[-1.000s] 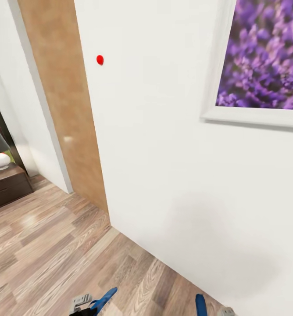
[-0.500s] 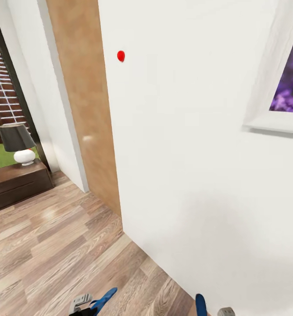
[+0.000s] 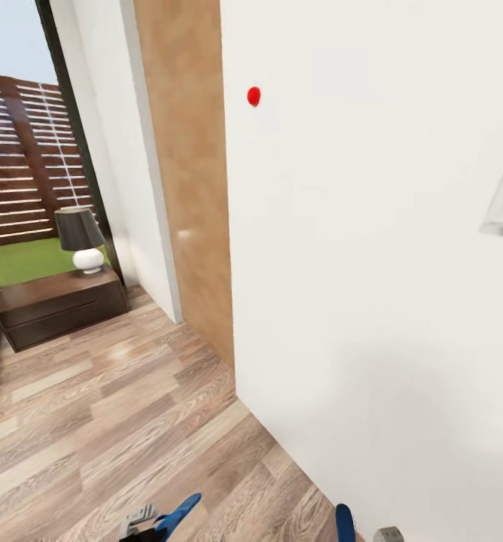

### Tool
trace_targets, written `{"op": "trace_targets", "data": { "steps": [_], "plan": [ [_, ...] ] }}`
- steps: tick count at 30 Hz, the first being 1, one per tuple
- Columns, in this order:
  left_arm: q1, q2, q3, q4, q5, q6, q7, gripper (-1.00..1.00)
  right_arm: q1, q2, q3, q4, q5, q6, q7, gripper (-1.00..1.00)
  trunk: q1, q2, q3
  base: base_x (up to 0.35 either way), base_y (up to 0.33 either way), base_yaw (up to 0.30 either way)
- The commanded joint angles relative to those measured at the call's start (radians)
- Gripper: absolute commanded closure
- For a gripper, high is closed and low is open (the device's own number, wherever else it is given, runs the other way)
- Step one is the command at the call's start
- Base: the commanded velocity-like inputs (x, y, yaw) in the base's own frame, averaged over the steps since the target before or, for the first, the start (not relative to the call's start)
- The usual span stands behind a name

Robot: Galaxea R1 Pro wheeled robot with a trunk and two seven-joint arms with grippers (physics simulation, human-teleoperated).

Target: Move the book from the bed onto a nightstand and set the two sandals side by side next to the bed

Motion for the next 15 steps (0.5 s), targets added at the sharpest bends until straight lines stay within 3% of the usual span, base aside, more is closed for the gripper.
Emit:
{"op": "trace_targets", "data": {
  "steps": [1,15],
  "plan": [
    [-0.001,0.0,0.006,0.001,-0.012,-0.01,-0.001,1.0,0.0,0.0,-0.009,-0.002,0.006,0.01,0.005,1.0,0.0,0.0,-0.001,0.0,0.0,0.277],
    [-0.002,0.0,0.006,0.001,-0.012,-0.011,-0.001,1.0,0.0,0.0,-0.009,-0.002,0.006,0.01,0.005,1.0,0.0,0.0,-0.001,0.0,0.0,0.277]
  ]
}}
